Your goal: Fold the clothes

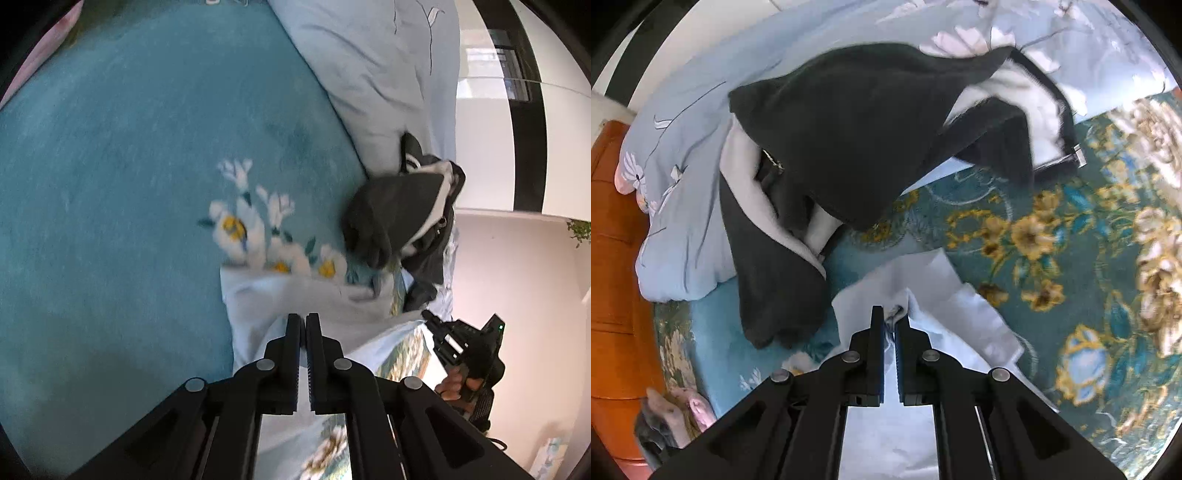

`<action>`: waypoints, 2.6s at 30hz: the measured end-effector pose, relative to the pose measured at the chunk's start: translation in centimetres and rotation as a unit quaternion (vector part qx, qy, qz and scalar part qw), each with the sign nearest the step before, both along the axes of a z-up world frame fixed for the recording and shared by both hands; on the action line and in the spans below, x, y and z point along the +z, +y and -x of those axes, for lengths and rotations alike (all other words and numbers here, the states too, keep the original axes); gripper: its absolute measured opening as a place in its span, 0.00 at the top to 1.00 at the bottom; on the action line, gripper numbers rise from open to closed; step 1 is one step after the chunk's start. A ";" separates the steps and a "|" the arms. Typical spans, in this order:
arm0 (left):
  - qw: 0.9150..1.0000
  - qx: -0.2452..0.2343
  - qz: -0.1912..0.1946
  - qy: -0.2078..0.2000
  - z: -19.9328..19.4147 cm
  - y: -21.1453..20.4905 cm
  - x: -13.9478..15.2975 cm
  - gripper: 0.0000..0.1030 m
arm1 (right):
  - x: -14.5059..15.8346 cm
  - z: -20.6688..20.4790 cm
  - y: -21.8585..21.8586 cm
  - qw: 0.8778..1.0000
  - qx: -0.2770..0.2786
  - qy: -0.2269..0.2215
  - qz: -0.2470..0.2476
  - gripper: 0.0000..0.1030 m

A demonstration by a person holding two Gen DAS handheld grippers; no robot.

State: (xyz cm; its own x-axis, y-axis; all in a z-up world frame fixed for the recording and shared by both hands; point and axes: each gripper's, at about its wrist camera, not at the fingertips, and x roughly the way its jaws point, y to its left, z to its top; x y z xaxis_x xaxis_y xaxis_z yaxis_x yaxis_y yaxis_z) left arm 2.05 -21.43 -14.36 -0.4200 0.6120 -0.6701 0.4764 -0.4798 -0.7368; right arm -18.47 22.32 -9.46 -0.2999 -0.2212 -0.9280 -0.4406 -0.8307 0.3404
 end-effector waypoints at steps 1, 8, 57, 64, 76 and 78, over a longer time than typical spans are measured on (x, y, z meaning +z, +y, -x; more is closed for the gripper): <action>1.000 0.003 0.001 0.003 -0.4 -0.1 -0.2 0.92 | -0.5 0.0 0.2 1.000 -0.006 0.002 0.004 0.92; 0.999 0.032 0.022 -0.005 -9.1 1.6 -0.9 0.68 | -1.9 -4.4 3.4 0.998 -0.029 0.051 0.040 0.67; 0.977 -0.131 0.165 -0.002 -11.2 18.8 2.7 0.96 | -5.7 -24.7 7.7 0.992 -0.071 0.034 0.098 0.94; 0.957 -0.226 0.179 -0.041 -8.1 25.6 -2.8 0.96 | -3.9 -24.7 7.5 0.992 -0.063 0.054 0.097 0.94; 0.984 -0.072 0.141 0.076 -14.9 11.0 4.6 0.95 | -1.2 -22.4 3.5 0.996 -0.023 0.072 0.055 0.94; 0.986 -0.015 0.134 0.097 -17.1 7.8 5.3 0.95 | -0.2 -21.6 1.1 0.996 0.014 0.082 0.035 0.94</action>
